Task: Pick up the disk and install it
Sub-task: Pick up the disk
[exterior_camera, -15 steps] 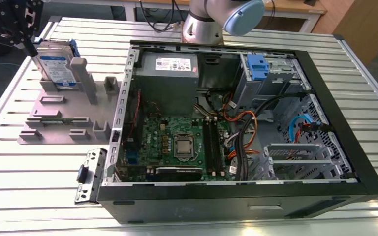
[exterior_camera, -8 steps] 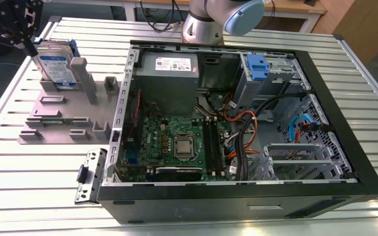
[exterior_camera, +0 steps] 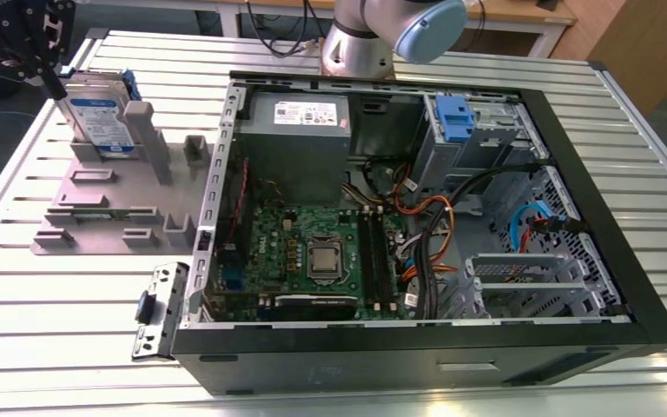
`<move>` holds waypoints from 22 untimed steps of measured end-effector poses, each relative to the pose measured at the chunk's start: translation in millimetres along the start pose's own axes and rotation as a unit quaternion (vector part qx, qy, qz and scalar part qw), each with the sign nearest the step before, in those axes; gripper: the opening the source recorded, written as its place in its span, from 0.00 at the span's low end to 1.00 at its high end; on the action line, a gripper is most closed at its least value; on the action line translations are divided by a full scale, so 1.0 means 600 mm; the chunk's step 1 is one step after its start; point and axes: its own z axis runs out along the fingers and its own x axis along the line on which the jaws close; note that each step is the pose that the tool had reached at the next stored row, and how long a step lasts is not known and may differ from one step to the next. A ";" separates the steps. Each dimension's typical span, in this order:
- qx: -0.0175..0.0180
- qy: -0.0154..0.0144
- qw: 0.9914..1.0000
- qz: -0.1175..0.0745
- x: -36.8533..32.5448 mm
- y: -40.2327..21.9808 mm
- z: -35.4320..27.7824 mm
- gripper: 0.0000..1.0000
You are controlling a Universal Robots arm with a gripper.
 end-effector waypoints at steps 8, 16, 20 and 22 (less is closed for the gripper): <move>0.000 0.000 1.000 -0.004 0.000 0.000 0.000 0.10; 0.000 0.000 1.000 -0.008 0.000 0.000 0.000 0.10; 0.000 0.000 1.000 -0.011 0.000 0.000 0.000 0.10; 0.000 0.000 1.000 -0.013 0.000 0.000 0.000 0.10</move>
